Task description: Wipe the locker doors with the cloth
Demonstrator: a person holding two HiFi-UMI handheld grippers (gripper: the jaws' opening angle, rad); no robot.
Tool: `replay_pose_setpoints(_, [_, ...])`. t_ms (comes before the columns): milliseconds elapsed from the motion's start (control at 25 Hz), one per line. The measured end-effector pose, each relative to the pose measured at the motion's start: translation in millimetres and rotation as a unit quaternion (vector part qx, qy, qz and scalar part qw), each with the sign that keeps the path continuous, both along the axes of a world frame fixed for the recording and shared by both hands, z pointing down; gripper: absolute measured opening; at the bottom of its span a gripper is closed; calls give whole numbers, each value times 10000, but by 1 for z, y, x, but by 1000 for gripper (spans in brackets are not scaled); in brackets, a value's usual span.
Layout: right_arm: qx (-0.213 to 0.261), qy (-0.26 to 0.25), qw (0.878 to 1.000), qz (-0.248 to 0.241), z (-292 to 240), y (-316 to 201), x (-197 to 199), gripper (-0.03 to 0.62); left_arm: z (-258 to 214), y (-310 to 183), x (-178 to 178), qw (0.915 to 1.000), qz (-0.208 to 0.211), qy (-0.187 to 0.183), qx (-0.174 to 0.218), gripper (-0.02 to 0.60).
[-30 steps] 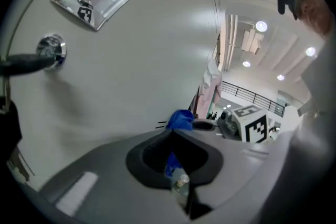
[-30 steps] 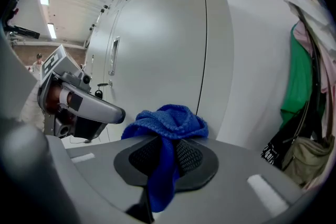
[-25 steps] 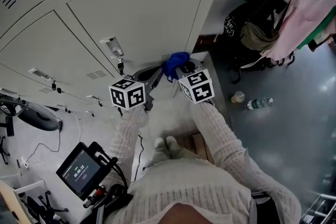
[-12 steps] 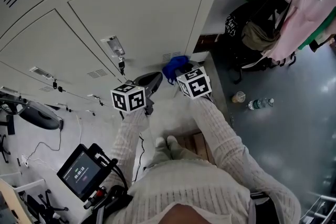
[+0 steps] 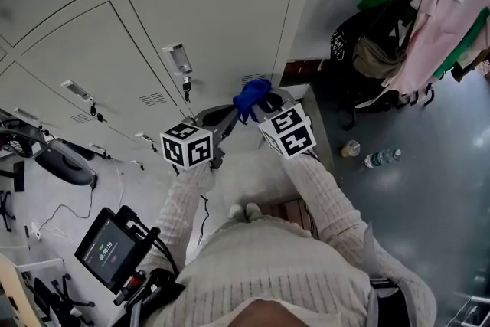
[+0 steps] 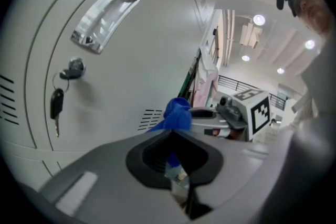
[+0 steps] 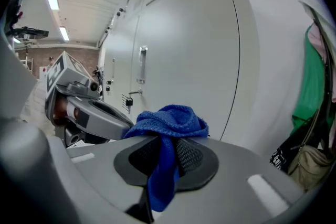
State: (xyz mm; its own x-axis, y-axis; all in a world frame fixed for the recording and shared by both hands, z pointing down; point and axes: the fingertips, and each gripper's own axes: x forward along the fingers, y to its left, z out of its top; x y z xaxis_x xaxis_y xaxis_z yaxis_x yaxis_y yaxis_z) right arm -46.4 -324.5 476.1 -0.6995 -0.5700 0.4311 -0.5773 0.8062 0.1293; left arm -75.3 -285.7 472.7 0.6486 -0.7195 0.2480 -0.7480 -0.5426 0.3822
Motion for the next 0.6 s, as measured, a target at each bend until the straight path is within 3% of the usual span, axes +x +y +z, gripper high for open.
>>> replay_pose_setpoints(280, [507,-741,9951,-409,-58,69,-4,55,-59,55,-4,9963,-36,163,848,6])
replay_pose_setpoints(600, [191,-1596,9866,-296,-62,111,16,55,-61,88,-3,9941,-240,247,1027,6])
